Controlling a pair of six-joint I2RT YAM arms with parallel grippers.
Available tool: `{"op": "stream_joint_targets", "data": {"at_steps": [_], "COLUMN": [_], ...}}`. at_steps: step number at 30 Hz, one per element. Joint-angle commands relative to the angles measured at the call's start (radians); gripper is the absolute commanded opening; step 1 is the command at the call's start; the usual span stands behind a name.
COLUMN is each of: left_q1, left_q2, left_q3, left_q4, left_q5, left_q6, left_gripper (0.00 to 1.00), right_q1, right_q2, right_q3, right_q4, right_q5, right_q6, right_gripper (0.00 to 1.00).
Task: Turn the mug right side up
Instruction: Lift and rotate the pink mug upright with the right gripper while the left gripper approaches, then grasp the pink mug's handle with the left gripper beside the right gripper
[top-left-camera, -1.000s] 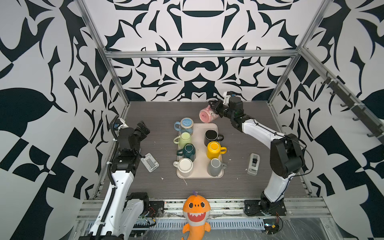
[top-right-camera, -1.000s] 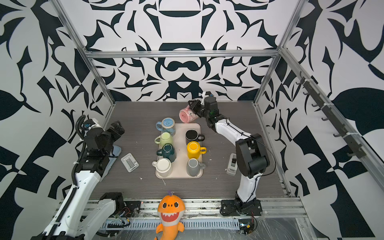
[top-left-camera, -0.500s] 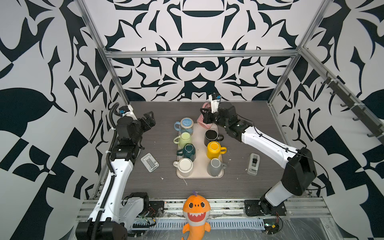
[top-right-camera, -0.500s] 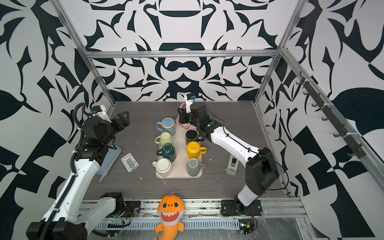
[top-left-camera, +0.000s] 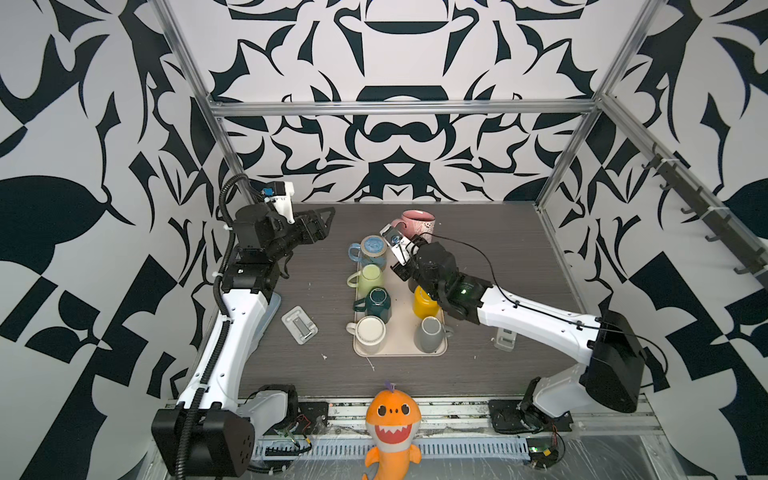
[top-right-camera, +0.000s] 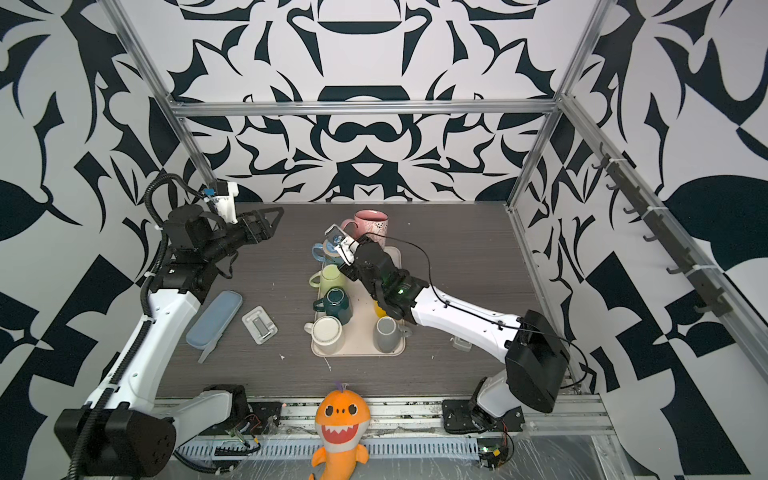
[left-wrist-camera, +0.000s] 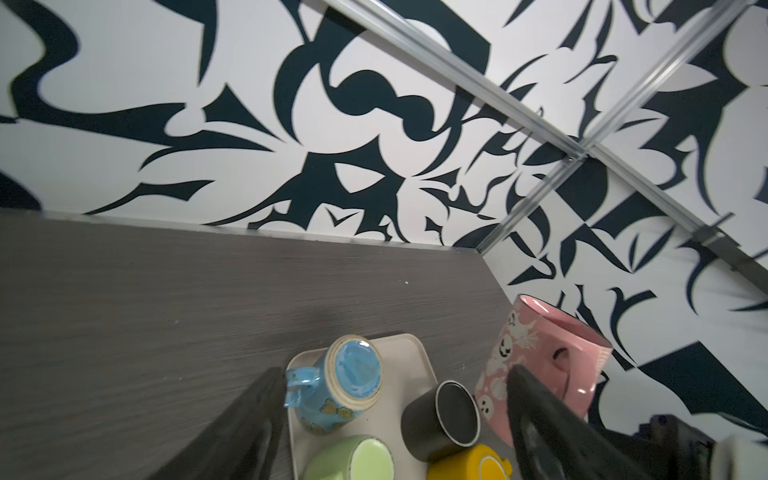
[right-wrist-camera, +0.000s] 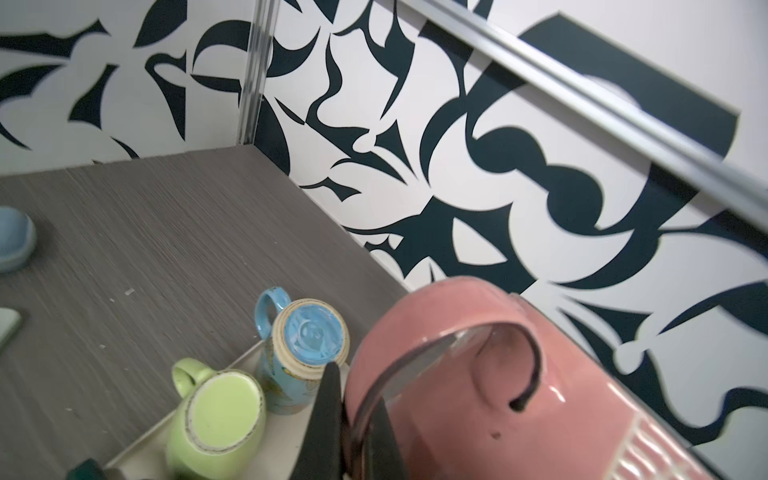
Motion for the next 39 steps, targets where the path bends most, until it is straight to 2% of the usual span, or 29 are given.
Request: {"op": "stream_joint_targets", "data": {"at_steps": [1,7,11,20,29,30,39], "left_q1": [-0.022,-0.081,-0.094,-0.121,-0.201,-0.209,-0.264], "left_q2": [0.018,0.04,0.044,0.038,0.08,0.085,0.115], "left_q3": [0.079,0.171,0.197,0.22,0.239,0.243,0.264], "left_q4": [-0.098,-0.294,-0.381,-0.428,-0.47,-0.481,-0.553], "left_q5": [0.14,0.182,0.182,0.205,0.185,0.181,0.105], "left_q6": [0.134,0.339,0.418,0.467,0.51,0.519,0.554], "left_gripper": [0.86,0.86,0.86,0.86,0.86,0.81,0.75], "right_q1": [0.031,0.057,0.061,0.076,0.111,0.113,0.133], "right_q2": [-0.036,-0.01,0.014,0.046,0.087,0.092,0.115], "right_q3": [0.01,-0.02,-0.027,-0.052,-0.083,-0.086,-0.089], "right_q4": [0.308,0.439,0.501,0.556,0.674,0.688,0.758], "right_q5": [0.147,0.18,0.186,0.172,0.171,0.169,0.157], "right_q6": [-0.3,-0.522,-0.632,-0.774,-0.907,-0.92,-0.962], "right_gripper": [0.0,0.0,0.0,0.0,0.0,0.0,0.0]}}
